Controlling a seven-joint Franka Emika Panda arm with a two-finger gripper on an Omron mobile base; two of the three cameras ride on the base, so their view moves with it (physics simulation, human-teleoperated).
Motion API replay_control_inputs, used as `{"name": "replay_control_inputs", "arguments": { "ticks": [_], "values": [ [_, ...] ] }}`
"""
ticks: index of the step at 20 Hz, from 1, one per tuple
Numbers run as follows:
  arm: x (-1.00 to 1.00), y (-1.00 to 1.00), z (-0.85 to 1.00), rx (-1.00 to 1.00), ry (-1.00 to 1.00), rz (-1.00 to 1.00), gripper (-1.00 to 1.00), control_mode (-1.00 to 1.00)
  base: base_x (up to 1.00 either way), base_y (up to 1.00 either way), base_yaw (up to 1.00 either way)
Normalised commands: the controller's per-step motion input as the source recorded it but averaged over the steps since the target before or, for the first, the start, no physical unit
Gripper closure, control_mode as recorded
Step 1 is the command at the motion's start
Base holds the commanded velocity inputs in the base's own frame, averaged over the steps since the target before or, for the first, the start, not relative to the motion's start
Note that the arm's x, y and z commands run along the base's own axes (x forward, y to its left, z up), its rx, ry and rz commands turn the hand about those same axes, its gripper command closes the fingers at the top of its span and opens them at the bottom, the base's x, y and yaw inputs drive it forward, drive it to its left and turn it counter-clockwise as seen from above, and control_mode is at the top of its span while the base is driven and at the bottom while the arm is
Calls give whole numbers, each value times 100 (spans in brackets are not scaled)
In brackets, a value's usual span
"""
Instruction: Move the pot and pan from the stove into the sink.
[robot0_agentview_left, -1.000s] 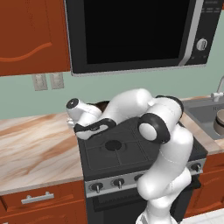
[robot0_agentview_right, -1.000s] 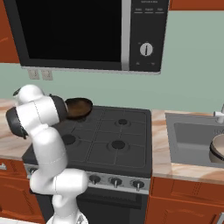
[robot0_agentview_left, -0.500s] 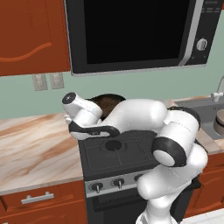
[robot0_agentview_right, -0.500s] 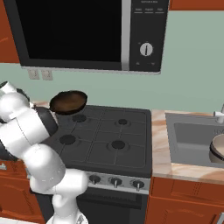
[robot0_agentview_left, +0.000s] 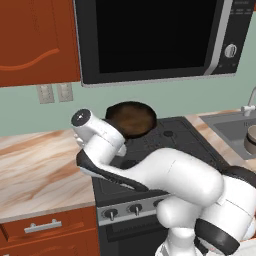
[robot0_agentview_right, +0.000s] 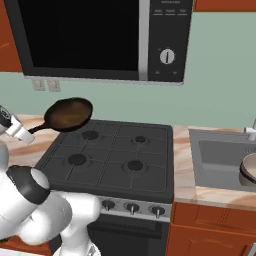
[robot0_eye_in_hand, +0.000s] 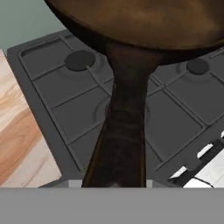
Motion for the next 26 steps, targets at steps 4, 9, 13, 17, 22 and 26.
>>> {"name": "replay_control_inputs", "arguments": {
  "ticks": [4, 9, 13, 17, 22, 26],
  "values": [
    [-78, -33, 55, 1, -5, 0, 100, -100, 0, 0, 0],
    [-79, -42, 50, 0, -1, 0, 100, -100, 0, 0, 0],
    [-74, -49, 29, 0, 0, 0, 100, -100, 0, 0, 0],
    [-63, -53, 2, 3, -1, 6, 100, -100, 0, 0, 0],
    [-16, -14, 0, 1, -7, 4, 100, -100, 0, 0, 0],
    [0, 0, 0, 0, 0, 0, 100, -100, 0, 0, 0]
  ]
}}
